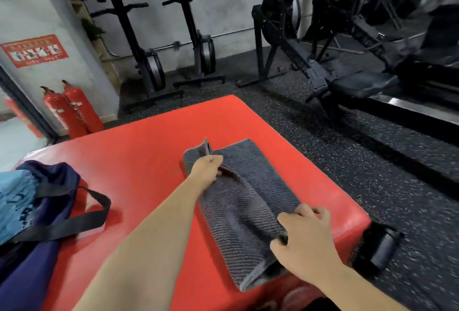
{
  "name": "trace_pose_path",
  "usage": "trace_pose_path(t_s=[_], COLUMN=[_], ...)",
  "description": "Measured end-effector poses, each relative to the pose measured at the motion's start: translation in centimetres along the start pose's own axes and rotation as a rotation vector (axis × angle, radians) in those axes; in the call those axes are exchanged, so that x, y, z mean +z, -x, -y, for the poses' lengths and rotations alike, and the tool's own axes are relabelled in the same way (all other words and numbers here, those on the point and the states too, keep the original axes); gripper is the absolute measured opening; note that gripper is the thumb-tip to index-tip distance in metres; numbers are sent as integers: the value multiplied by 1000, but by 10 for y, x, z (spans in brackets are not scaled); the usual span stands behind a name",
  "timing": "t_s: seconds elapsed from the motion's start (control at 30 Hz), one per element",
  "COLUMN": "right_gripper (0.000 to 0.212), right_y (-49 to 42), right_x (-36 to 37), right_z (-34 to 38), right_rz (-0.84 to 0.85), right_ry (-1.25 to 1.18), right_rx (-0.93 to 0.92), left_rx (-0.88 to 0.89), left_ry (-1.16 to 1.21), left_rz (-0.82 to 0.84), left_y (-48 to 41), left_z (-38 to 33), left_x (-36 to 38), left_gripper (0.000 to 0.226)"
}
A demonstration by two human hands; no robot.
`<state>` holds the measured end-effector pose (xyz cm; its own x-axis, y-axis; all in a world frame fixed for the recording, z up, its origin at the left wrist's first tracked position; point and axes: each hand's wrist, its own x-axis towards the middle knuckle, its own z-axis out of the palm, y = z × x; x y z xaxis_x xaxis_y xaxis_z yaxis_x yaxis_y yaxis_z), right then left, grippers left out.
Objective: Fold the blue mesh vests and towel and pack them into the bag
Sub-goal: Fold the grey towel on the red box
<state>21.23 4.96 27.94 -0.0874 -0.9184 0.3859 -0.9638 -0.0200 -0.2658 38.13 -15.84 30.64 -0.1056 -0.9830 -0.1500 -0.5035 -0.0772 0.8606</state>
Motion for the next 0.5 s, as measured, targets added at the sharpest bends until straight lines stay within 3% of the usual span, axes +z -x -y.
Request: trace_pose_path(t_s=[0.13,0.37,0.43,0.5], right_gripper=[45,38,38,40], right_y=[1,-10,-7,-2], right_x=[6,-24,-34,-35], right_z=[-16,-34,-50,-63], right_rz=[114,260,313,430], right_ry=[-35,-156,-154,-94], right_rx=[131,261,320,381], left_rx=[57,133,184,191], left_ry=[-256,-208,-244,-377], left_rz=[-78,-233,-191,-43], left_y=[-10,-29,-33,-30], left_z=[-11,-78,-95,-95], left_x=[26,39,63,93], left_gripper=[47,49,48,49])
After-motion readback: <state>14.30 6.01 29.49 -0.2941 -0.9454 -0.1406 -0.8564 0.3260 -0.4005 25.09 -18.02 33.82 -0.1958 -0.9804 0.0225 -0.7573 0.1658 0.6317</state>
